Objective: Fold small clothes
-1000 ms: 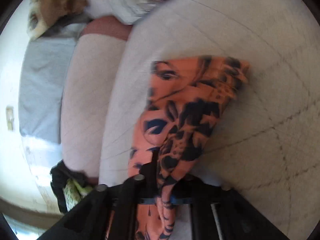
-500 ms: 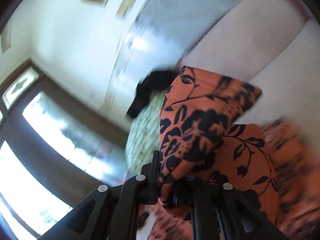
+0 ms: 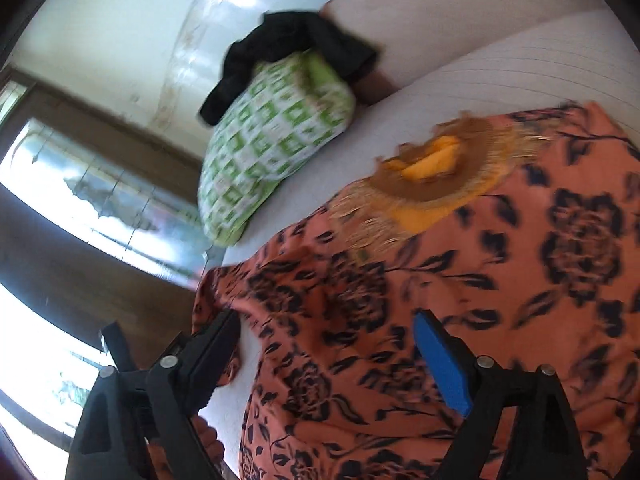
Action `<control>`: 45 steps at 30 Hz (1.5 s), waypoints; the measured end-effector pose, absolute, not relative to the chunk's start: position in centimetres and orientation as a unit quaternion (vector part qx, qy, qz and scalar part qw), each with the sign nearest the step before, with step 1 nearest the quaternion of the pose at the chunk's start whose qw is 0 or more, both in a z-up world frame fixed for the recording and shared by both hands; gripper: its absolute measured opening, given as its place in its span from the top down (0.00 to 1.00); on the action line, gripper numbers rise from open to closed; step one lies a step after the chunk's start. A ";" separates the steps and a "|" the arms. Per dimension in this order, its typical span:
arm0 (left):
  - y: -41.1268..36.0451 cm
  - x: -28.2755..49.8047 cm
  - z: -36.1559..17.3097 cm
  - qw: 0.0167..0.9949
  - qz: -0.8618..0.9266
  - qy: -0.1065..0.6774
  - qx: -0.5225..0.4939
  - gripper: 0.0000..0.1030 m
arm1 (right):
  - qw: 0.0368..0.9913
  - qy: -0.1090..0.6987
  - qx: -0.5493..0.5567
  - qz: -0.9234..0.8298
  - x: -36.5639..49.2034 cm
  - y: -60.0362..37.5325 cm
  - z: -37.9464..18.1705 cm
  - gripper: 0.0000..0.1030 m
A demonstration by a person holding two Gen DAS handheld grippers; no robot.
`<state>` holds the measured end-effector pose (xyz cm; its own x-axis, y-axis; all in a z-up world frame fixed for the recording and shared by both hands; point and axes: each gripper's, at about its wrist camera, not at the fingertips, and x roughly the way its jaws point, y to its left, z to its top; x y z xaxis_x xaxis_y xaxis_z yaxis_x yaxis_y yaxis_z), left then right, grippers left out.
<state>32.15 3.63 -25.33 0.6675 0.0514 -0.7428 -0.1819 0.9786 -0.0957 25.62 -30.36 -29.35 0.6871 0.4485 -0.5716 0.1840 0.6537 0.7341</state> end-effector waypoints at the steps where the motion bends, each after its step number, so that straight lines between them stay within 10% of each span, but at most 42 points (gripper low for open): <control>1: 3.1 31.8 -24.9 0.916 0.055 0.389 -0.080 0.00 | 0.824 0.391 0.405 0.069 25.5 -30.8 -29.2 0.37; 27: -8.1 33.1 -27.9 0.889 -0.060 0.452 -0.044 0.00 | 0.778 0.481 0.402 0.039 28.1 -31.6 -34.1 0.53; 45: 11.3 34.2 -30.8 0.807 0.196 0.525 -0.187 0.00 | 0.800 0.489 0.304 0.171 30.5 -21.9 -33.3 0.51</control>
<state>34.21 11.33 -30.79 0.3716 0.1190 -0.9207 -0.5127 0.8531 -0.0967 30.53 -21.92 -33.34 0.4639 0.5712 -0.6772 0.0239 0.7560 0.6541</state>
